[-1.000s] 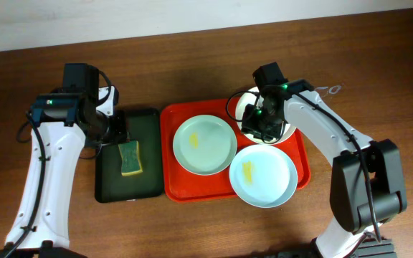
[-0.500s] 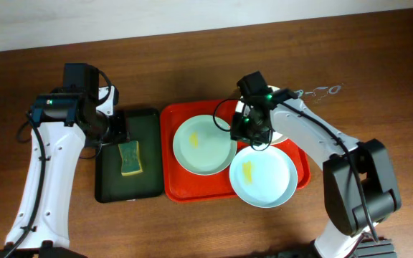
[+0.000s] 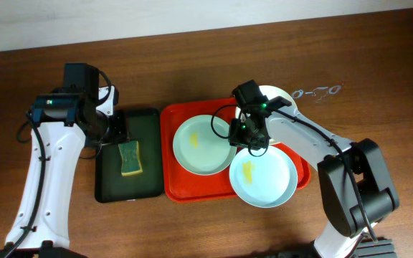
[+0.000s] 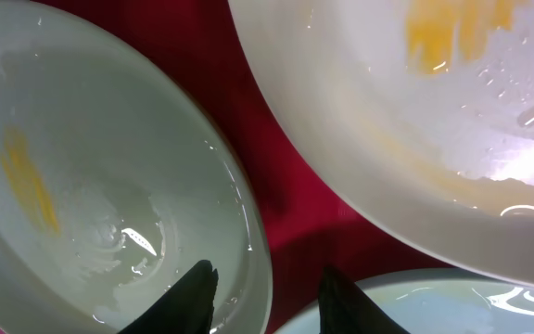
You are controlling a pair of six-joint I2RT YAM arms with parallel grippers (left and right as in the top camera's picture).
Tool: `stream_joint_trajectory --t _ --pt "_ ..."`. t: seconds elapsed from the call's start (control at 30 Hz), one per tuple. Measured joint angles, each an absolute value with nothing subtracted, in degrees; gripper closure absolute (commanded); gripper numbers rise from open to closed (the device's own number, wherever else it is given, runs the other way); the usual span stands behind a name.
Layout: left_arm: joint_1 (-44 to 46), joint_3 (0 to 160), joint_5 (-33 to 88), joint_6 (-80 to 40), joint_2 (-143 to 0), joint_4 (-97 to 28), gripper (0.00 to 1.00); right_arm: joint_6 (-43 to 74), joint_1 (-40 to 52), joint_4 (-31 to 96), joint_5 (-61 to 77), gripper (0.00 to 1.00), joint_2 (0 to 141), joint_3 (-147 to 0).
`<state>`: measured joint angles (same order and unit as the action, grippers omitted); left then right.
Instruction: Clean dirty plates on tray and stack at the side
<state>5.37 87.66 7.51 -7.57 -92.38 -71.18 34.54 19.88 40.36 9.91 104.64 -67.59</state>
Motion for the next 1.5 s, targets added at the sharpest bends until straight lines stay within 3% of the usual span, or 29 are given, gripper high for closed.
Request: stream_joint_trajectory --t 0.6,0.73,0.87,1.0,1.4,1.5 --pt "5.37 87.66 7.51 -7.57 -92.38 -71.16 0.57 34.63 19.88 37.74 9.91 0.70 104.64 -66.32" --pt "5.37 87.66 7.51 -7.57 -92.38 -71.16 0.57 34.52 19.88 34.33 9.96 0.81 104.71 -64.05" --pt "5.37 87.66 7.51 -7.57 -92.38 -71.13 0.57 34.70 19.88 33.74 10.15 0.83 104.75 -63.53" --pt "5.37 87.66 7.51 -7.55 -92.38 -71.11 0.57 34.83 20.58 32.47 10.11 0.93 104.75 -63.51" --pt "5.37 87.66 7.51 -7.57 -92.38 -71.16 0.57 34.70 22.39 31.81 8.36 0.87 104.75 -62.85" --pt "5.37 87.66 7.51 -7.57 -92.38 -71.16 0.57 34.70 22.46 30.98 8.36 0.91 104.75 -62.08"
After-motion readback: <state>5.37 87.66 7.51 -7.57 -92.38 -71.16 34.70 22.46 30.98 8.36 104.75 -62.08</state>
